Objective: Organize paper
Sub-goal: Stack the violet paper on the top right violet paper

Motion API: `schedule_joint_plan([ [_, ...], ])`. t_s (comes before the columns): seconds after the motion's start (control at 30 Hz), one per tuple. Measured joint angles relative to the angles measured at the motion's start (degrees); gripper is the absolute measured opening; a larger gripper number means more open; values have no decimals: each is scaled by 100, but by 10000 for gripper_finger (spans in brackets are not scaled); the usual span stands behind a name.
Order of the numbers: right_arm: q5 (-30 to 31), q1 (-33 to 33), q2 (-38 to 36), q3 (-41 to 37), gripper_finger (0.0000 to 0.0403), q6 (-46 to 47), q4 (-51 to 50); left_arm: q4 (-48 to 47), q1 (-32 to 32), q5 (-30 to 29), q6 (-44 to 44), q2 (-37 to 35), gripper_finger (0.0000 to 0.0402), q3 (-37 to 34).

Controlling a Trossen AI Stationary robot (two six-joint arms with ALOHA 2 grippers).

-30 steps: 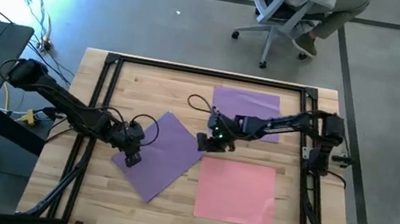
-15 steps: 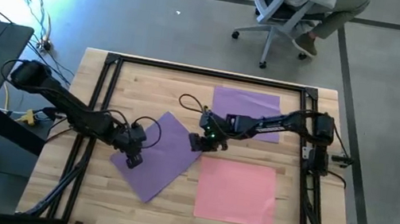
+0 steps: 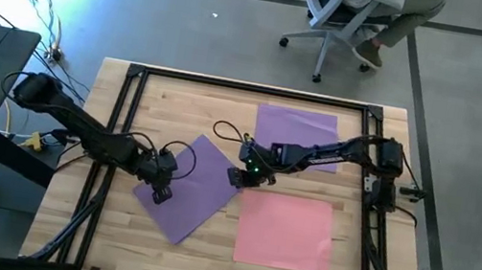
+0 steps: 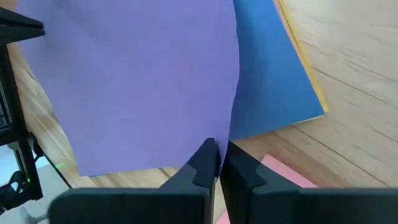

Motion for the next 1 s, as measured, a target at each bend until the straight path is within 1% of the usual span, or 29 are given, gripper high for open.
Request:
schedule_joint_plan([
  [0.07,49,0,-107,103,0,2,18,-375,0,-11,122,-58,0,255],
  [0.13,270,0,-252,196,0,51,14,-722,0,-100,236,-100,0,558],
  [0.23,659,-44,-544,301,0,134,32,-1301,0,-386,302,-201,0,1040],
  [0.37,1266,-228,-1050,301,0,133,64,-1740,1,-807,554,-344,0,1674],
  [0.47,1956,-392,-1512,301,0,59,36,-1829,18,-1215,738,-426,0,2063],
  [0.63,3597,-644,-2490,301,0,-98,-125,-1910,39,-1772,1022,-510,0,2416],
  [0.73,4611,-739,-3218,301,0,-184,-815,-1945,42,-1811,1081,-524,0,2431],
  [0.8,5002,-763,-3667,308,0,-101,-1743,-2033,42,-1784,1082,-521,0,2433],
  [0.87,5138,-764,-3994,309,0,255,-3055,-2067,34,-1768,1084,-523,0,2433],
  [0.93,5148,-721,-4164,283,0,828,-4417,-2117,34,-1768,1117,-521,0,2433],
  [1.0,5143,-599,-4240,120,0,1481,-5391,-2116,35,-1775,1205,-527,0,2433],
])
